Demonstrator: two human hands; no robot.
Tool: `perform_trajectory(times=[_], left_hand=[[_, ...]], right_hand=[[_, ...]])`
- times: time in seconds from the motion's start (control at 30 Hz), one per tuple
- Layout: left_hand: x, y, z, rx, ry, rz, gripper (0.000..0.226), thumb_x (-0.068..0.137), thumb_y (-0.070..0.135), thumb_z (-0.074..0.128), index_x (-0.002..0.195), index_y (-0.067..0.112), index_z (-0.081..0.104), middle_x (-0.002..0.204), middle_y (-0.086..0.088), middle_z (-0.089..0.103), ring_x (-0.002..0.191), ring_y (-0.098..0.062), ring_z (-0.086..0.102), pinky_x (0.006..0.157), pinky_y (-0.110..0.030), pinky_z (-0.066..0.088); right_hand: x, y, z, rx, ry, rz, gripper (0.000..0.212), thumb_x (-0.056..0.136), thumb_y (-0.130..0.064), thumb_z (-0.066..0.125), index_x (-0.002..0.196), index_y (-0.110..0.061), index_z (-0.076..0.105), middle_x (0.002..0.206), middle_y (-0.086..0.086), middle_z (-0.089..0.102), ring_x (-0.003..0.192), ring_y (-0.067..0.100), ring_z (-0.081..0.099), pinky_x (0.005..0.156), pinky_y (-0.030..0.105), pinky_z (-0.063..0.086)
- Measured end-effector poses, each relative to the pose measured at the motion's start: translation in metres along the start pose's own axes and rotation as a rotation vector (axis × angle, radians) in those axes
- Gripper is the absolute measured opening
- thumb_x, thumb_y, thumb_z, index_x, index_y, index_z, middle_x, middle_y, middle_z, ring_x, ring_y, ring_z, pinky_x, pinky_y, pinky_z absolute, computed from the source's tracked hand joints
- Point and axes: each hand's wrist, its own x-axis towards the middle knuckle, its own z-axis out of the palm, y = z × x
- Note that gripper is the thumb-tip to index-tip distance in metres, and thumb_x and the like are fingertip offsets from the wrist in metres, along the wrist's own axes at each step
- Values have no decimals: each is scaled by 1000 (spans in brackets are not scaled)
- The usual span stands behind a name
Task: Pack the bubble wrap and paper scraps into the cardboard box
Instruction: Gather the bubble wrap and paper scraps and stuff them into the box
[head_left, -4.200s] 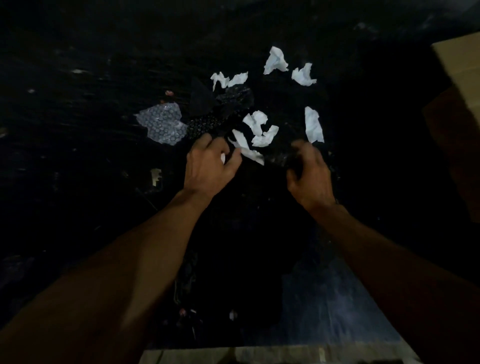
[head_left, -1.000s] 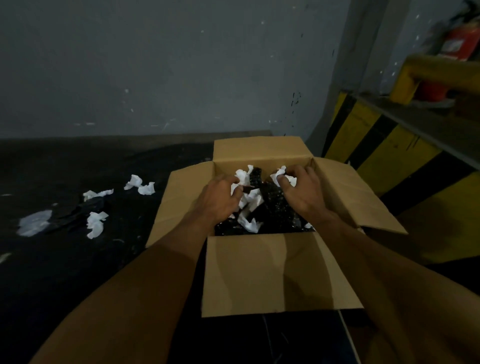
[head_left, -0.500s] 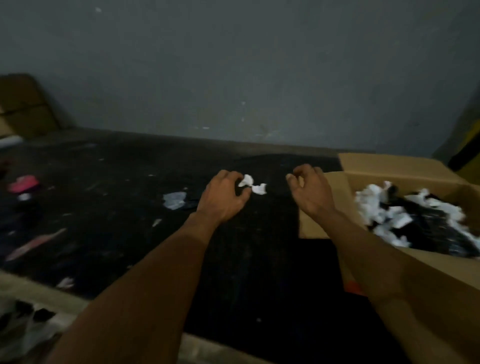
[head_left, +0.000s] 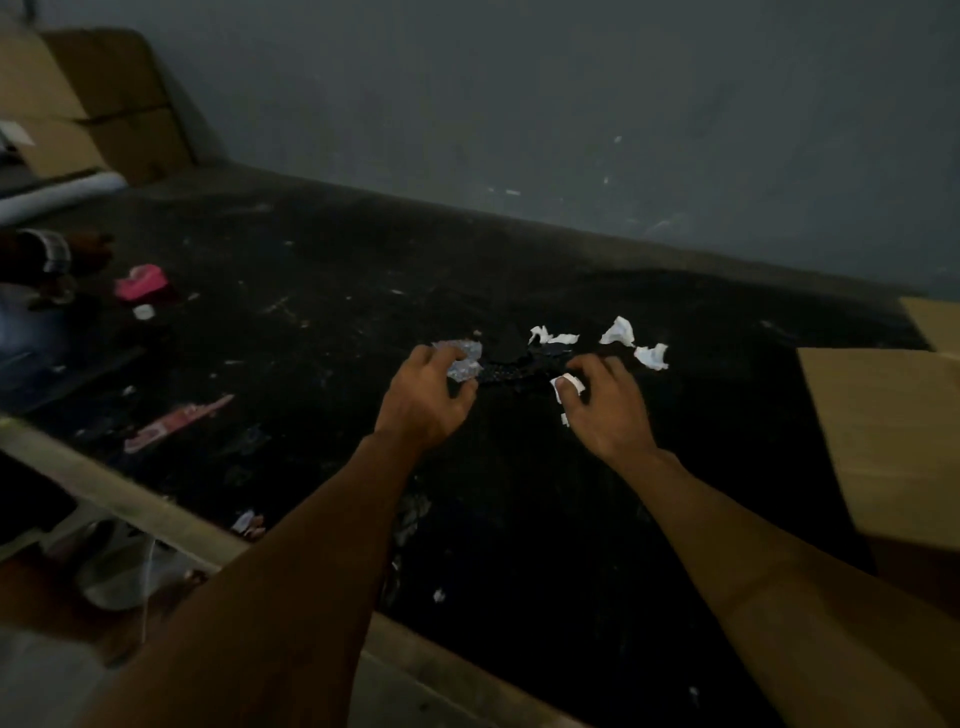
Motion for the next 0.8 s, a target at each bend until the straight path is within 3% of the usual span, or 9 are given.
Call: perform_trajectory(times=[0.17,0.27,0.43,0.6,0.7,0.73,0.8], left_hand=[[52,-27,40,8,-75,-9,49,89,34,63,134,26,46,136,-8,44,116,-22,53,94,-31,45],[91,-46,67,34,-156,-38,53,88,35,63,136,32,41,138,-9,40,112,-23,55,95,-38,49],[141,-71,120,72,-195,-73,57,85,40,64,136,36,39,142,-10,33,124,-32,44,99,-49,45],[173,-88,166,158,-307,-176,64,84,64,51,138,55,18,155,-13,7,142,-43,7,109,-67,15],[188,-97,188,120,-412,-221,67,81,78,38,137,64,5,158,-13,-4,143,-43,-7,108,-69,1],[189,-102,196,152,-442,-190,65,81,80,33,137,64,5,158,-14,-3,144,-42,-6,109,-67,-1],[179,-113,210,260,-363,-53,63,83,78,31,140,54,20,155,-15,14,144,-39,8,113,-62,4]], right_hand=[[54,29,40,-70,-67,33,31,91,-38,58,118,-24,58,126,7,50,114,30,47,96,39,42],[86,52,62,-134,-131,49,37,89,-43,59,124,-28,56,130,4,47,118,30,43,98,45,42],[125,85,98,-216,-204,116,51,86,-49,61,132,-35,47,142,2,35,127,32,35,100,48,40],[136,110,128,-222,-270,223,60,86,-61,53,141,-51,30,157,0,12,139,35,19,111,54,25],[140,120,146,-237,-362,232,65,83,-75,39,141,-62,13,160,-5,-5,145,32,5,115,60,10],[140,123,153,-267,-373,225,65,82,-79,35,141,-61,14,161,-6,-6,146,31,2,115,61,5],[138,127,165,-295,-309,211,62,82,-78,37,138,-52,36,161,-3,4,147,29,7,114,60,2]])
